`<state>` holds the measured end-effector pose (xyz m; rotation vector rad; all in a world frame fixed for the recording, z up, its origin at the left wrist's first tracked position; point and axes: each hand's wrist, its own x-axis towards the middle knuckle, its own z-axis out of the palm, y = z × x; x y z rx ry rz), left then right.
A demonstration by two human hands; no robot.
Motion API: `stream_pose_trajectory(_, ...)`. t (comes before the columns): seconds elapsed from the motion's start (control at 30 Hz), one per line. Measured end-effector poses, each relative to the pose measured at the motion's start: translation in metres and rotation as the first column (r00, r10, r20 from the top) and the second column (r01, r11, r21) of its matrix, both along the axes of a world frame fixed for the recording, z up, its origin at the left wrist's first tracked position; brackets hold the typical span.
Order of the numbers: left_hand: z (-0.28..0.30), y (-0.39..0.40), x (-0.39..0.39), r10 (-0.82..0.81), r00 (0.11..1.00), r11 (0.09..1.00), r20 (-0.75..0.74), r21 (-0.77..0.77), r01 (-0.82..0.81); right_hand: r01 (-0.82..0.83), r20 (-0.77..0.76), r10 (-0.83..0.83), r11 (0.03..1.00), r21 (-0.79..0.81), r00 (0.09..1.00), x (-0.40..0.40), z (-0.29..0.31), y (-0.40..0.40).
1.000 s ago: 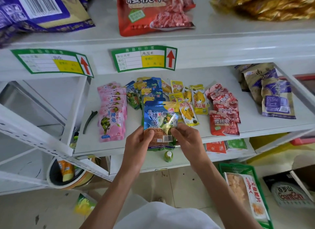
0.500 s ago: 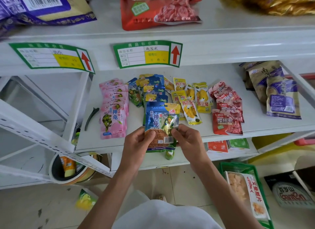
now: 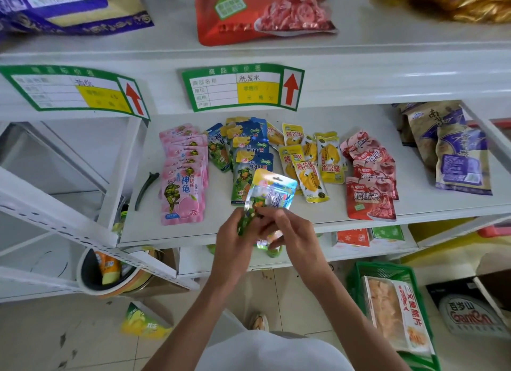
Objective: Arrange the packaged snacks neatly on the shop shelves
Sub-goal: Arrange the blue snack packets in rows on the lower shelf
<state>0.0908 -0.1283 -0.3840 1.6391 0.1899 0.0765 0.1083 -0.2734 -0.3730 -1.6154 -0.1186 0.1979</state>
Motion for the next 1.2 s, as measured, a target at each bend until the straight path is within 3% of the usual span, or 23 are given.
stream_pose_trajectory(0.13, -0.019, 0.021, 0.011, 0.057, 0.992, 0.995, -0.114, -0.074, -0.066, 0.118, -0.043, -0.132, 0.963, -0.241, 0.990, 0.011, -0.021, -0.004)
stream_pose_trajectory(0.27, -0.034, 0.033, 0.028, -0.013, 0.987, 0.995, -0.160, -0.103, -0.004, 0.090, -0.076, -0.145, 0.869, -0.487, 0.987, 0.034, -0.042, -0.002)
stream_pose_trajectory(0.37, -0.057, 0.046, 0.045, -0.047, 0.996, 0.990, -0.081, 0.132, 0.057, 0.065, -0.021, -0.096, 0.808, -0.586, 0.995, 0.058, -0.055, 0.002)
stream_pose_trajectory(0.5, -0.080, 0.052, 0.060, 0.023, 0.997, 0.860, 0.069, 0.507, -0.055, 0.041, 0.003, -0.054, 0.726, -0.686, 0.999, 0.083, -0.063, 0.011)
stream_pose_trajectory(0.57, -0.080, 0.051, 0.062, 0.041, 0.992, 0.812, 0.122, 0.574, -0.104, 0.011, -0.012, -0.029, 0.672, -0.741, 1.000, 0.098, -0.064, 0.014)
stream_pose_trajectory(0.67, -0.084, 0.054, 0.062, -0.026, 0.989, 0.838, 0.145, 0.543, -0.057, -0.073, -0.093, -0.002, 0.595, -0.800, 0.996, 0.118, -0.060, 0.012)
stream_pose_trajectory(0.83, -0.093, 0.057, 0.066, -0.115, 0.979, 0.742, 0.166, 0.670, -0.026, 0.090, -0.004, -0.152, 0.606, -0.790, 0.988, 0.154, -0.044, 0.012)
stream_pose_trajectory(1.03, -0.094, 0.054, 0.064, -0.074, 0.984, 0.726, 0.163, 0.685, -0.059, 0.056, -0.051, -0.170, 0.568, -0.821, 0.984, 0.196, -0.033, 0.036)
stream_pose_trajectory(1.13, -0.095, 0.053, 0.061, -0.077, 0.981, 0.714, 0.180, 0.696, -0.072, 0.095, -0.016, -0.163, 0.654, -0.751, 0.987, 0.205, -0.027, 0.036)
stream_pose_trajectory(1.2, -0.095, 0.053, 0.062, -0.072, 0.978, 0.706, 0.195, 0.702, -0.088, 0.137, 0.006, -0.167, 0.793, -0.594, 0.986, 0.209, -0.017, 0.034)
